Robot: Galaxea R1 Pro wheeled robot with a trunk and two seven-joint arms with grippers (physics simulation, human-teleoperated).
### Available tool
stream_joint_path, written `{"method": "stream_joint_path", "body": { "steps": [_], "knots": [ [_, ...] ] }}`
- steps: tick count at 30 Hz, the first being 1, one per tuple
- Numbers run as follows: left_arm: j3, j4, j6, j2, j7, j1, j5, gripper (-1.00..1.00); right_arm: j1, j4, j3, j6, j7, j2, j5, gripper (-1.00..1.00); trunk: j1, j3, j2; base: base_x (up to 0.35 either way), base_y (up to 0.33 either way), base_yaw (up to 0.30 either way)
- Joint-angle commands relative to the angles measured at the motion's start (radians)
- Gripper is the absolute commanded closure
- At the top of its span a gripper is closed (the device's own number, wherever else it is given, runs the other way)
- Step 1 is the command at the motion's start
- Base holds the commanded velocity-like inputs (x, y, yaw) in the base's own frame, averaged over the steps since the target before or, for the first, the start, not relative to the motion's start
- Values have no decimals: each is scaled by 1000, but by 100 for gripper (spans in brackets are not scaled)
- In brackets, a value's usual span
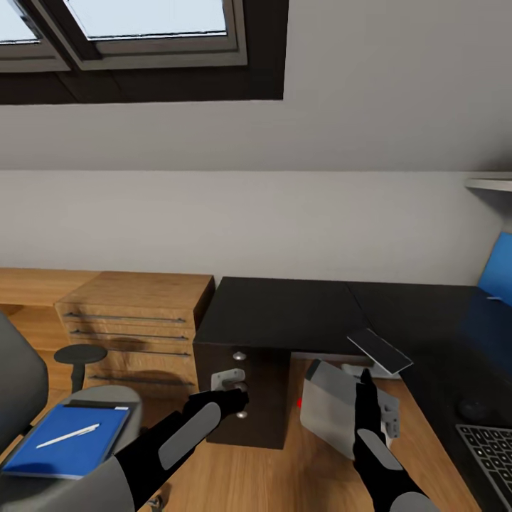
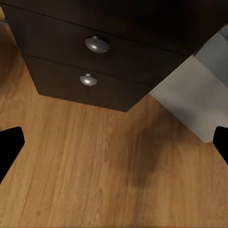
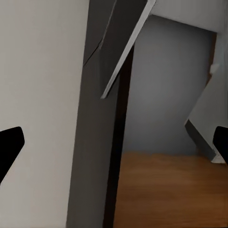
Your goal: In the bedroom, organize the workspace by keeping the computer under the desk, ensuring the monitor is on the desk, placing the keyboard on the desk next to the monitor, placing the mouse on the desk next to the keyboard, moving the folder from the swivel chair onto the desk next to the mouse, stacking the notebook on top of the folder with the pen on top of the notebook, and positioning the swivel chair next to the desk.
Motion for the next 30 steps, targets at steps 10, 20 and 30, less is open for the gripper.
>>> {"method": "stream_joint_path", "body": {
  "steps": [10,20,30],
  "knots": [
    [-13,-2,1,0,7,-1,5,-100,-1,-3,-35,2,9,1,-11,-100,38,-33,-71,0,0,0],
    [-17,-2,1,-1,7,-1,3,-100,-1,-21,-38,0,22,-2,-9,-100,77,-64,-141,0,0,0],
    [-21,-2,1,-2,7,-1,3,-100,0,-26,-38,-2,34,-4,-5,-100,115,-95,-211,0,0,0]
  ]
}}
